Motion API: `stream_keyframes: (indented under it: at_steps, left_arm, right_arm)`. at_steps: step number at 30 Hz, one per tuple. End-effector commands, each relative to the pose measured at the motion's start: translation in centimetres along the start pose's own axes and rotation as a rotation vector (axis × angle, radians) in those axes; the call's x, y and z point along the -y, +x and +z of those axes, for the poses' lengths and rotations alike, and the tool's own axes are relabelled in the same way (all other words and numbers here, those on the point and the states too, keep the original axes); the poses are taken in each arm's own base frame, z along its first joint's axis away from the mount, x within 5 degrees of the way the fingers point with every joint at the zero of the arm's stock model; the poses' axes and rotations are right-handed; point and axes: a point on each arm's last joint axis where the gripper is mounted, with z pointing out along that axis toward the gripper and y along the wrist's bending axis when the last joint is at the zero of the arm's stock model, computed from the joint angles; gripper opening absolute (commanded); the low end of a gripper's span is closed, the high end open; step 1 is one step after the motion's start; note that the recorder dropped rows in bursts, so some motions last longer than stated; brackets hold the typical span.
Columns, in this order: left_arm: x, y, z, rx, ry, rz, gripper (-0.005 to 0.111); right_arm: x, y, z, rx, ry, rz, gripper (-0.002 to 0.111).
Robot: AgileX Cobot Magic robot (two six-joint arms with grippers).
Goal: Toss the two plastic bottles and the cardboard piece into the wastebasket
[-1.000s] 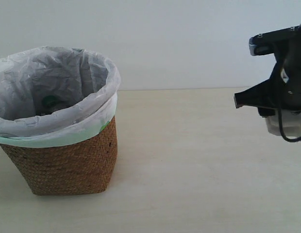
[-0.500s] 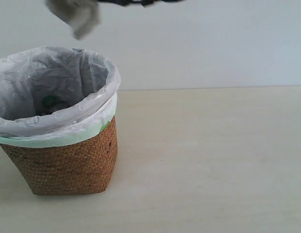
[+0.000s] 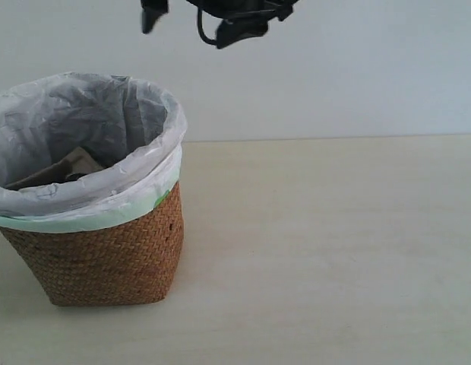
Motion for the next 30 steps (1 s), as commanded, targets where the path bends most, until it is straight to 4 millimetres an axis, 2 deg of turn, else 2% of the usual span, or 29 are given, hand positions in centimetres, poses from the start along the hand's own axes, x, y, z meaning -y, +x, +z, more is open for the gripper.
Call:
stream_keyframes:
  at_steps: [1,3,4,6,7,8,14,17,20,21,25,30]
  left_arm:
    - [0.0,0.1,0.0,-0.001,-0.003,0.001,0.004]
    - [0.0,0.1,0.0,-0.001,-0.003,0.001,0.004]
    - [0.0,0.1,0.0,-0.001,-0.003,0.001,0.004]
    - [0.0,0.1,0.0,-0.001,-0.003,0.001,0.004]
    - [0.0,0.1,0.0,-0.001,-0.003,0.001,0.004]
    - [0.0,0.1,0.0,-0.001,-0.003,0.001,0.004]
    - [0.0,0.1,0.0,-0.001,-0.003,0.001,0.004]
    - [0.0,0.1,0.0,-0.001,-0.003,0.001,0.004]
    - [0.0,0.1,0.0,-0.001,-0.003,0.001,0.004]
    - [0.0,0.1,0.0,-0.001,-0.003,0.001,0.004]
    - [0.0,0.1,0.0,-0.001,-0.003,0.001,0.004]
    - [0.0,0.1,0.0,-0.001,-0.003,0.001,0.004]
  right_arm:
    - [2.5,0.1,-1.1,-0.034,0.261,-0.045,0.076]
    - [3.7,0.2,-1.5,-0.056,0.402,-0.057,0.069]
    - [4.2,0.3,-1.6,-0.071,0.464,-0.062,0.06]
    - [4.5,0.1,-1.7,-0.061,0.506,-0.116,0.033]
    - [4.6,0.1,-1.7,-0.064,0.51,-0.135,0.012]
    - [4.5,0.2,-1.7,-0.071,0.502,-0.138,0.001]
    - [4.8,1.8,-2.3,-0.119,0.497,-0.094,0.002]
    - [6.0,5.4,-3.5,-0.174,0.504,-0.098,0.002]
    - [6.6,8.8,-5.3,-0.064,0.41,-0.082,0.002]
    - [7.1,11.0,-6.1,-0.017,0.364,-0.042,0.002]
    - [7.6,14.6,-8.3,0.137,0.211,-0.063,0.002]
    - [9.4,20.0,-11.1,0.126,0.201,-0.024,0.002]
